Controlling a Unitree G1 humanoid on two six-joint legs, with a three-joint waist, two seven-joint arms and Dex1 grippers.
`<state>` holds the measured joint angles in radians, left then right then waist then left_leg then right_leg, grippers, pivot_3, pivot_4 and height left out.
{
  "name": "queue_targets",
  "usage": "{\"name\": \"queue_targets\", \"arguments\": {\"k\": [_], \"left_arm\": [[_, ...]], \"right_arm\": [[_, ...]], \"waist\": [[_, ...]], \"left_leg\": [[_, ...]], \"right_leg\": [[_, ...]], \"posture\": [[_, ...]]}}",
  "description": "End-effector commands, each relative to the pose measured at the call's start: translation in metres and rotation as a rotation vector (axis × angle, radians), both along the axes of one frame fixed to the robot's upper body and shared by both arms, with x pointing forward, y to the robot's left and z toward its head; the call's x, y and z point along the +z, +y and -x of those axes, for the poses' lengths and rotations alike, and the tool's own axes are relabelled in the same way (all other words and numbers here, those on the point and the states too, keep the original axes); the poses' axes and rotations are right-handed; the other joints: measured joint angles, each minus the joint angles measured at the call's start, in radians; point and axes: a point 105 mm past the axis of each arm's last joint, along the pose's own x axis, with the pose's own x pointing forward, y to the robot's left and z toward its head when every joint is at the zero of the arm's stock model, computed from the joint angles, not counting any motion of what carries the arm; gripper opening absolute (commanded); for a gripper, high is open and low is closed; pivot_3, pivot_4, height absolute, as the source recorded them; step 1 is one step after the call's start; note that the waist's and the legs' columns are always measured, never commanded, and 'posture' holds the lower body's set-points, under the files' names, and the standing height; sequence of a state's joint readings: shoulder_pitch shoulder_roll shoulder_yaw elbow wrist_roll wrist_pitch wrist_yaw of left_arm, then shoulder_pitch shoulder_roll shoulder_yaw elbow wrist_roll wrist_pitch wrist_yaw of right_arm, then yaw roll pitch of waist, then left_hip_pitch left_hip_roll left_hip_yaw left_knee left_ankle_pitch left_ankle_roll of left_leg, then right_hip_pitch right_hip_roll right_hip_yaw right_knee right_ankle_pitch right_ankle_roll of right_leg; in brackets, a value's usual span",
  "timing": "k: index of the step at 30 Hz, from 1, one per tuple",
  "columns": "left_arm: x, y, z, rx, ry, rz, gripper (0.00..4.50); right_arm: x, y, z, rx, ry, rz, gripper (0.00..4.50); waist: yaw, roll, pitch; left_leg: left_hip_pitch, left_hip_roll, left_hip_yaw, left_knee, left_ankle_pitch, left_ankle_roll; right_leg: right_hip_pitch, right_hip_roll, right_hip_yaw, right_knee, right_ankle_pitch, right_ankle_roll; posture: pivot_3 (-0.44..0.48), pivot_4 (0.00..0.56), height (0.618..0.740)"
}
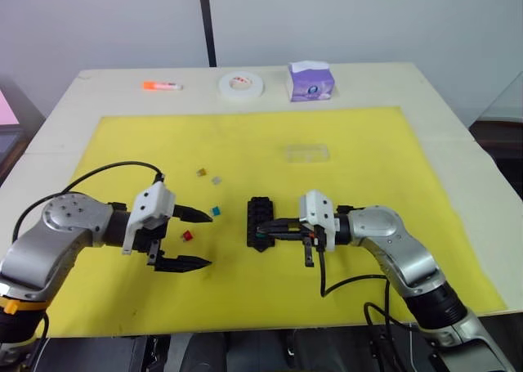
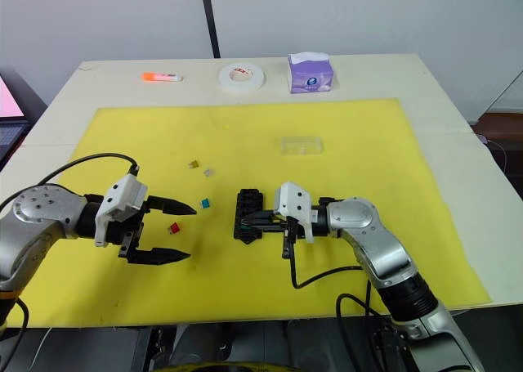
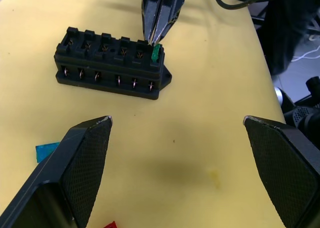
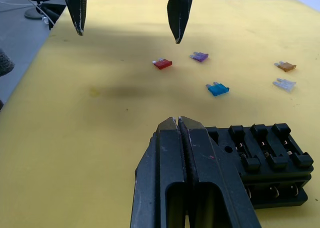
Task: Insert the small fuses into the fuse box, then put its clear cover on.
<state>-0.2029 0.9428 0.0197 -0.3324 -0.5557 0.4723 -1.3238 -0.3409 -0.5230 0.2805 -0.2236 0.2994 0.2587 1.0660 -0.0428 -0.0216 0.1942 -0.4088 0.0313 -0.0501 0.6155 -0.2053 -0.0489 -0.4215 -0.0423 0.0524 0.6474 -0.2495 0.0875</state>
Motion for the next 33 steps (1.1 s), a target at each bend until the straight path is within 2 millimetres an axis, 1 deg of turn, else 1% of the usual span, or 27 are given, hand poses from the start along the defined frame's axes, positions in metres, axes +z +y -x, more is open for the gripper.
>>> {"name": "queue_targets", "arguments": {"k": [1, 10, 20, 24, 26, 28, 30, 31, 32, 33], "left_arm": [[0.002, 0.002, 0.001, -0.009, -0.017, -0.017, 4.44], [0.001, 0.002, 0.001, -0.009, -0.017, -0.021, 4.44], [0.001, 0.003, 0.000, -0.003, -0.019, -0.025, 4.44], [0.000, 0.005, -0.001, 0.005, -0.016, -0.027, 4.44], [0.001, 0.008, -0.003, 0.027, -0.001, -0.013, 4.44], [0.009, 0.013, -0.010, 0.095, 0.043, 0.046, 4.44], [0.018, 0.027, -0.019, 0.181, 0.099, 0.100, 4.44], [0.022, 0.034, -0.023, 0.224, 0.111, 0.112, 4.44], [0.024, 0.039, -0.026, 0.251, 0.118, 0.118, 4.44], [0.026, 0.054, -0.030, 0.309, 0.106, 0.099, 4.44]], "right_arm": [[0.003, 0.005, 0.008, 0.038, -0.015, -0.009, 0.04], [-0.014, 0.000, 0.007, 0.023, 0.029, 0.040, 0.04], [-0.032, -0.002, 0.012, 0.036, 0.109, 0.091, 0.04], [-0.028, -0.002, 0.005, 0.015, 0.107, 0.072, 0.04], [-0.016, -0.001, 0.003, 0.017, 0.079, 0.032, 0.04], [0.009, 0.000, 0.001, 0.012, 0.058, -0.052, 0.04], [0.037, -0.003, 0.002, 0.003, 0.055, -0.129, 0.04], [0.047, -0.006, 0.003, -0.001, 0.061, -0.140, 0.04], [0.052, -0.007, 0.004, -0.005, 0.069, -0.144, 0.04], [0.069, -0.019, 0.001, -0.052, 0.093, -0.178, 0.04]], "waist": [[0.000, 0.000, 0.000], [0.000, 0.000, 0.000], [-0.001, 0.000, 0.000], [-0.001, 0.000, 0.000], [-0.001, 0.000, 0.000], [-0.001, 0.000, 0.000], [0.000, 0.000, 0.000], [0.000, 0.000, 0.000], [-0.001, 0.000, 0.000], [-0.001, 0.000, 0.000]], "left_leg": [[0.000, 0.000, 0.000, 0.000, 0.000, 0.000], [0.000, 0.000, 0.000, 0.000, 0.000, 0.000], [0.000, 0.000, 0.000, 0.000, 0.000, 0.000], [0.000, 0.000, 0.000, 0.000, 0.000, 0.000], [0.000, 0.000, 0.000, 0.000, 0.000, 0.000], [0.000, 0.000, 0.000, 0.000, 0.000, 0.000], [0.000, 0.000, 0.000, 0.000, 0.000, 0.000], [0.000, 0.000, 0.000, 0.000, 0.000, 0.000], [-0.001, 0.000, 0.000, 0.000, 0.000, 0.000], [-0.001, 0.000, 0.000, 0.000, 0.000, 0.000]], "right_leg": [[0.000, 0.000, 0.000, 0.000, 0.000, 0.000], [0.000, 0.000, 0.000, 0.000, 0.000, 0.000], [0.000, 0.000, 0.000, 0.000, 0.000, 0.000], [0.000, 0.000, 0.000, 0.000, 0.000, 0.000], [0.000, 0.000, 0.000, 0.000, 0.000, 0.000], [0.000, 0.000, 0.000, 0.000, 0.000, 0.000], [0.000, 0.000, 0.000, 0.000, 0.000, 0.000], [-0.001, 0.000, 0.000, 0.001, 0.000, 0.000], [-0.001, 0.000, 0.000, 0.002, 0.000, 0.000], [-0.001, 0.000, 0.000, 0.002, 0.000, 0.001]], "posture": [[0.000, 0.150, 0.740], [0.000, 0.150, 0.740], [0.000, 0.150, 0.740], [0.000, 0.150, 0.740], [0.000, 0.150, 0.740], [0.000, 0.150, 0.740], [0.000, 0.150, 0.740], [0.000, 0.150, 0.740], [0.000, 0.150, 0.740], [0.000, 0.150, 0.740]]}}
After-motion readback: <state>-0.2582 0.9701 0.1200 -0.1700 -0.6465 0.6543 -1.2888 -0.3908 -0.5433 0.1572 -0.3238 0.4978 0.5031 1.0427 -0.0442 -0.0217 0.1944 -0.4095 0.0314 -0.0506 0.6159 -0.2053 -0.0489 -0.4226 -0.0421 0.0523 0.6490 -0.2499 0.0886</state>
